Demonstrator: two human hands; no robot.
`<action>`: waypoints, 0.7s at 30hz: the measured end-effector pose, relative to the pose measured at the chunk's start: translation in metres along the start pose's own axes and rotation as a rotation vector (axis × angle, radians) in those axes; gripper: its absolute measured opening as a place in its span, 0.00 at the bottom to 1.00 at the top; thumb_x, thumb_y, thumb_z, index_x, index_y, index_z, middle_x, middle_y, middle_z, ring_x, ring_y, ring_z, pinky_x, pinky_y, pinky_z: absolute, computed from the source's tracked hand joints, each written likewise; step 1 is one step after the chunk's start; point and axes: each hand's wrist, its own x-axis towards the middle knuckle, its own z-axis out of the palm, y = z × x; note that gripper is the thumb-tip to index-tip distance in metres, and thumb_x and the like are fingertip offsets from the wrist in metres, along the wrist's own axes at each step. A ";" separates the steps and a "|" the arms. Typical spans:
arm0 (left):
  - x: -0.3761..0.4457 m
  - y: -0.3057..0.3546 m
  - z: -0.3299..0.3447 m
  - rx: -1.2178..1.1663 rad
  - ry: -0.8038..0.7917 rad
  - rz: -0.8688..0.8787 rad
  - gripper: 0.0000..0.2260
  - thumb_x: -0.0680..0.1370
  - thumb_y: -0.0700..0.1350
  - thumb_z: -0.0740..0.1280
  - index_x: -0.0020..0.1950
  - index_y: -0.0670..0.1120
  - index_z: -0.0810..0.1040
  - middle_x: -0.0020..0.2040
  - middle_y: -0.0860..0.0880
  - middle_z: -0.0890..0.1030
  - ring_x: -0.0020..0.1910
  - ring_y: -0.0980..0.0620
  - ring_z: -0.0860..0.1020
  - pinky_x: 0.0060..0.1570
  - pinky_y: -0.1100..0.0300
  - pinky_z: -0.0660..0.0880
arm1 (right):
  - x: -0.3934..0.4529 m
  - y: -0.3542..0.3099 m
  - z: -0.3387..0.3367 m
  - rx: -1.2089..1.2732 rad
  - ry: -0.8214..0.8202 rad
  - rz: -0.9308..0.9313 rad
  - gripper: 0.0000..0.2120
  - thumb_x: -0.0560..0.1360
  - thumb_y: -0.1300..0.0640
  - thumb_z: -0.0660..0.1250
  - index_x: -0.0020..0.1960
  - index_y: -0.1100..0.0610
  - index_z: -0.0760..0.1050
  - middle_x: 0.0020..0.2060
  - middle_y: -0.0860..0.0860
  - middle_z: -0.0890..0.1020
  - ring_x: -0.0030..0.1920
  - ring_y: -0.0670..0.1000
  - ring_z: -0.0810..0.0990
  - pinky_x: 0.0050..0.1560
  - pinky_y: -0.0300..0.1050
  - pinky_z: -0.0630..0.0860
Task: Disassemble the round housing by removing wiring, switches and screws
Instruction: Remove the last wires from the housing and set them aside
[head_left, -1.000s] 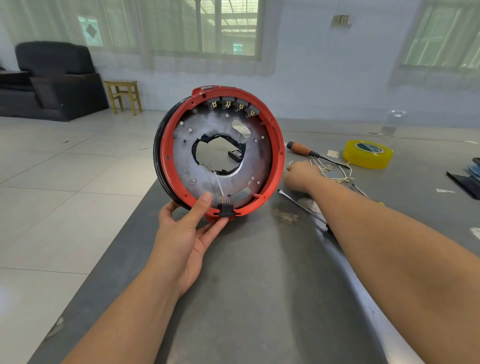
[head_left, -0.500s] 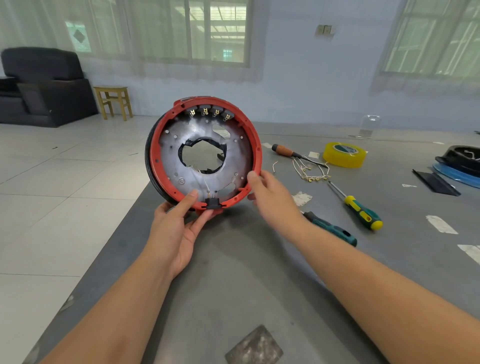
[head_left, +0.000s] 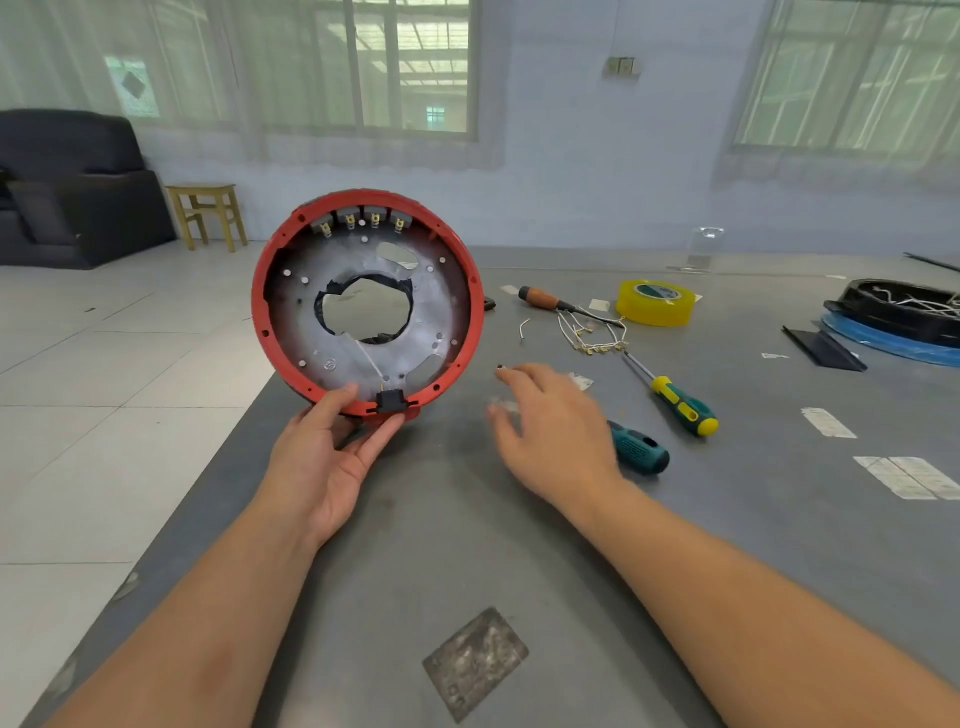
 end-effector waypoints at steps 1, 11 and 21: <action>0.000 0.000 0.000 0.000 0.001 -0.001 0.18 0.81 0.37 0.70 0.70 0.35 0.74 0.66 0.30 0.79 0.59 0.28 0.83 0.52 0.46 0.85 | 0.000 0.008 -0.007 -0.178 0.048 0.026 0.19 0.79 0.45 0.60 0.67 0.50 0.76 0.65 0.49 0.77 0.62 0.56 0.76 0.60 0.52 0.71; 0.001 0.000 0.001 0.005 0.026 0.000 0.19 0.80 0.35 0.70 0.71 0.35 0.74 0.64 0.31 0.81 0.59 0.31 0.83 0.48 0.47 0.85 | 0.004 0.038 -0.009 -0.379 -0.246 0.297 0.15 0.83 0.48 0.57 0.62 0.52 0.76 0.60 0.55 0.76 0.61 0.58 0.75 0.48 0.51 0.67; 0.008 -0.001 -0.001 0.063 0.047 0.066 0.15 0.80 0.33 0.70 0.66 0.41 0.78 0.58 0.41 0.83 0.63 0.42 0.83 0.48 0.48 0.85 | 0.002 0.043 -0.010 -0.269 -0.106 0.245 0.11 0.83 0.51 0.52 0.52 0.52 0.72 0.51 0.52 0.79 0.47 0.58 0.80 0.37 0.50 0.66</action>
